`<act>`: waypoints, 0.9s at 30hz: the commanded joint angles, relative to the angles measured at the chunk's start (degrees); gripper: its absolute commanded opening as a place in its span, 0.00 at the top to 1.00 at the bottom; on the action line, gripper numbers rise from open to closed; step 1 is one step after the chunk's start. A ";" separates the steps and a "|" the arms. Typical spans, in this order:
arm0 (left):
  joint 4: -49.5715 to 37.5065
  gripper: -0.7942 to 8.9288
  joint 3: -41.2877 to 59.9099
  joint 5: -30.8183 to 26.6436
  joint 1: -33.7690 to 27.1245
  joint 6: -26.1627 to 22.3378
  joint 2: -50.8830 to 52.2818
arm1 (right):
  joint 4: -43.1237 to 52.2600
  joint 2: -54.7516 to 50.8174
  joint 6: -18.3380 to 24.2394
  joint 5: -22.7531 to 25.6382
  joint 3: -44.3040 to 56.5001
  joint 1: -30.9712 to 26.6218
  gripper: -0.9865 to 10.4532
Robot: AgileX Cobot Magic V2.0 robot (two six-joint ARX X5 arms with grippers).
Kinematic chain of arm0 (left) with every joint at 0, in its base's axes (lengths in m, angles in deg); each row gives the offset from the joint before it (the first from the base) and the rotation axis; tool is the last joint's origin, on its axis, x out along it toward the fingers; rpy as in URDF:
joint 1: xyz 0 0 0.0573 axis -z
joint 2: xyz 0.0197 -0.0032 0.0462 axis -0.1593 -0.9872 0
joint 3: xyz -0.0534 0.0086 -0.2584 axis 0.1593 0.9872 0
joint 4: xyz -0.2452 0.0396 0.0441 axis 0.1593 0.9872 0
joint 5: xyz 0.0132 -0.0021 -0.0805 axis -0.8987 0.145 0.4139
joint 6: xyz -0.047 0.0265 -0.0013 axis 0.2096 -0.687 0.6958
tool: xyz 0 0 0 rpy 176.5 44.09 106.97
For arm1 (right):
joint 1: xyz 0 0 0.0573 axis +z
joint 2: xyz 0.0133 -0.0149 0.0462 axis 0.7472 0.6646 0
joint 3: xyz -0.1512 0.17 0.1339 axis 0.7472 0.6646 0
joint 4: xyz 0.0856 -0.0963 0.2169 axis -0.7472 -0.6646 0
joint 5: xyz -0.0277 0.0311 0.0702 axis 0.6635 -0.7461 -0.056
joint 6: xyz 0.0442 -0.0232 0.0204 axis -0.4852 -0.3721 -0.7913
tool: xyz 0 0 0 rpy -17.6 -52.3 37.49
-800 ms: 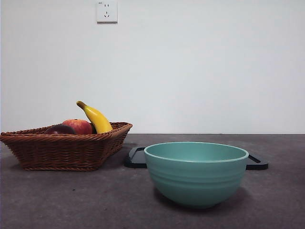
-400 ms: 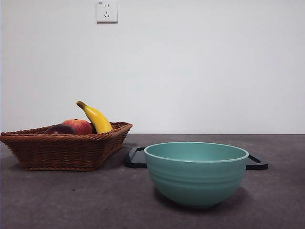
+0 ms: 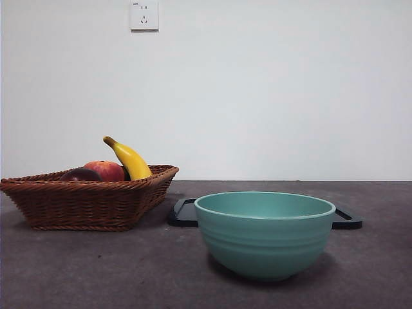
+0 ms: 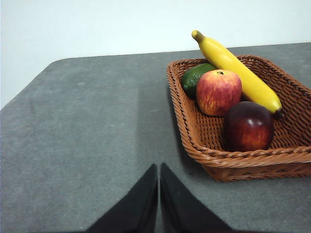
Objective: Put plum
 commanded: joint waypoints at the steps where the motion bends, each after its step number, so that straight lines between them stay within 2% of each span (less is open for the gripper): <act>1: 0.44 0.91 1.18 0.00 -0.15 0.57 0.11 | 3.52 -0.63 3.13 2.25 -0.39 -2.58 0.91; 9: 0.44 0.91 1.18 0.00 -0.15 0.57 0.11 | 24.63 -11.89 3.52 2.45 10.91 -18.86 0.91; 12: 0.44 0.91 1.18 0.00 -0.15 0.57 0.11 | 34.80 -19.47 5.11 2.43 21.14 -26.34 0.91; 15: 0.44 0.91 1.18 0.00 -0.15 0.57 0.11 | 45.62 -27.02 5.09 2.43 32.04 -30.99 0.91; 19: 0.44 0.91 1.18 0.00 -0.15 0.57 0.11 | 52.81 -32.81 4.98 2.43 40.30 -32.70 0.91; 27: 0.44 0.91 1.18 0.00 -0.15 0.57 0.11 | 55.76 -41.13 4.37 2.89 50.86 -33.16 0.91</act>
